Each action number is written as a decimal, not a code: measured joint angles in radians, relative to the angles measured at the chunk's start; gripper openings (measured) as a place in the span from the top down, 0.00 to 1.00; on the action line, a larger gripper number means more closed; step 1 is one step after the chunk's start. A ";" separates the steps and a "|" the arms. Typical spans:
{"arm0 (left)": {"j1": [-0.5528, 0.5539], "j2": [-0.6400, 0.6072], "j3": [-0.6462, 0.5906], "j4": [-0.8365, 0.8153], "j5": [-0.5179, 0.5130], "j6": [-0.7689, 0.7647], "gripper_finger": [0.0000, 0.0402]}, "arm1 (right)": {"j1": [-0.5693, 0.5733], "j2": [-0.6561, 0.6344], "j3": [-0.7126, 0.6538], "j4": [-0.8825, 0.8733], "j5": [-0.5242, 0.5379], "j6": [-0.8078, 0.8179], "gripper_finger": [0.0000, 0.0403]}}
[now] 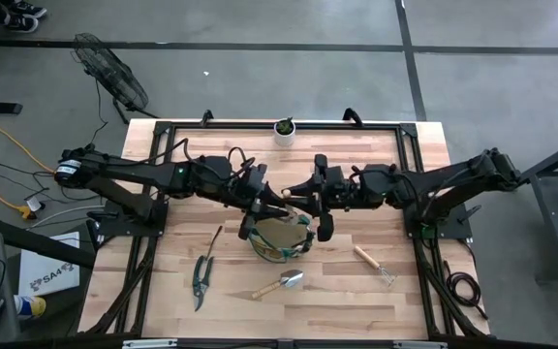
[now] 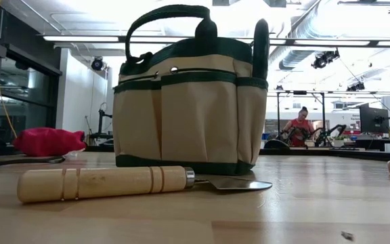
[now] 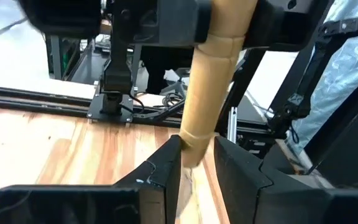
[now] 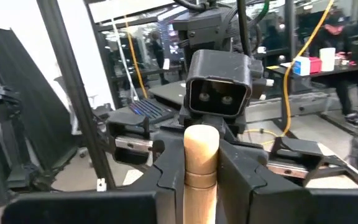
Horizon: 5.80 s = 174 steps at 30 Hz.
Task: Pick & Place Garden tools in Gardening bag
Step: Put the brown trowel into the gardening bag
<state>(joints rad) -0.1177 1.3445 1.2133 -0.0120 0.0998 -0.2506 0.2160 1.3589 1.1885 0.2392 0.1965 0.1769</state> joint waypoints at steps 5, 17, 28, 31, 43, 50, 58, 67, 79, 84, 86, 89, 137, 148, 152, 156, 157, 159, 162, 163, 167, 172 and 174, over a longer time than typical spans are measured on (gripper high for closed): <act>0.000 -0.001 0.000 -0.054 0.004 -0.067 0.76 | 0.037 -0.021 0.000 -0.061 0.085 -0.024 0.86; -0.001 -0.146 0.000 -0.363 -0.082 -0.091 0.76 | 0.228 -0.029 0.000 -0.124 0.390 -0.025 0.86; -0.033 -0.291 -0.033 -0.522 -0.132 -0.046 0.76 | 0.371 0.043 0.000 -0.094 0.553 0.065 0.86; -0.063 -0.331 -0.086 -0.517 -0.142 -0.053 0.76 | 0.387 0.113 0.000 -0.023 0.557 0.061 0.86; -0.213 -0.498 -0.312 -0.368 -0.174 -0.178 0.76 | 0.386 0.362 0.000 0.340 0.501 -0.021 0.86; -0.304 -0.569 -0.368 -0.320 -0.223 -0.218 0.76 | 0.355 0.413 0.000 0.352 0.381 -0.019 0.86; -0.366 -0.583 -0.376 -0.320 -0.275 -0.258 0.76 | 0.262 0.416 0.000 0.312 0.319 -0.126 0.86; -0.374 -0.583 -0.376 -0.320 -0.305 -0.296 0.76 | 0.190 0.413 0.000 0.242 0.212 -0.161 0.86; -0.374 -0.582 -0.376 -0.320 -0.382 -0.309 0.76 | 0.181 0.413 0.000 0.085 0.221 -0.137 0.86; -0.374 -0.582 -0.376 -0.320 -0.406 -0.312 0.76 | 0.181 0.413 0.000 0.043 0.223 -0.118 0.86; -0.374 -0.582 -0.376 -0.320 -0.407 -0.313 0.76 | 0.181 0.412 0.000 0.036 0.225 -0.117 0.86; -0.374 -0.581 -0.376 -0.320 -0.409 -0.314 0.76 | 0.181 0.413 0.000 0.021 0.254 -0.116 0.86; -0.373 -0.581 -0.377 -0.340 -0.393 -0.307 0.76 | 0.190 0.404 0.000 0.014 0.396 0.127 0.43; -0.374 -0.581 -0.377 -0.343 -0.380 -0.304 0.76 | 0.266 0.359 0.000 0.138 0.476 0.132 0.67; -0.374 -0.581 -0.377 -0.343 -0.380 -0.304 0.76 | 0.293 0.359 0.000 0.139 0.472 0.106 0.94; -0.373 -0.581 -0.377 -0.343 -0.376 -0.304 0.76 | 0.323 0.359 0.000 0.139 0.540 0.141 0.99; -0.374 -0.581 -0.377 -0.343 -0.372 -0.304 0.76 | 0.332 0.359 0.000 0.139 0.565 0.157 0.99; -0.374 -0.580 -0.377 -0.345 -0.371 -0.305 0.76 | 0.353 0.356 0.000 0.138 0.627 0.178 0.99; -0.374 -0.569 -0.377 -0.346 -0.370 -0.323 0.76 | 0.391 0.342 0.000 0.136 0.746 0.202 0.99; -0.374 -0.563 -0.377 -0.347 -0.369 -0.329 0.76 | 0.403 0.335 0.000 0.132 0.787 0.209 0.99; -0.373 -0.524 -0.377 -0.333 -0.322 -0.338 0.76 | 0.446 0.282 0.000 0.089 0.908 0.242 0.99; -0.374 -0.443 -0.377 -0.315 -0.243 -0.364 0.76 | 0.464 0.161 0.000 -0.153 0.957 0.454 0.99; -0.374 -0.405 -0.377 -0.311 -0.230 -0.384 0.76 | 0.461 0.114 0.000 -0.302 0.949 0.573 0.99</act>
<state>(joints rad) -0.4915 0.9399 0.8368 -0.3227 -0.1303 -0.6344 0.6774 1.4733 1.1885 -0.0630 1.1458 0.7495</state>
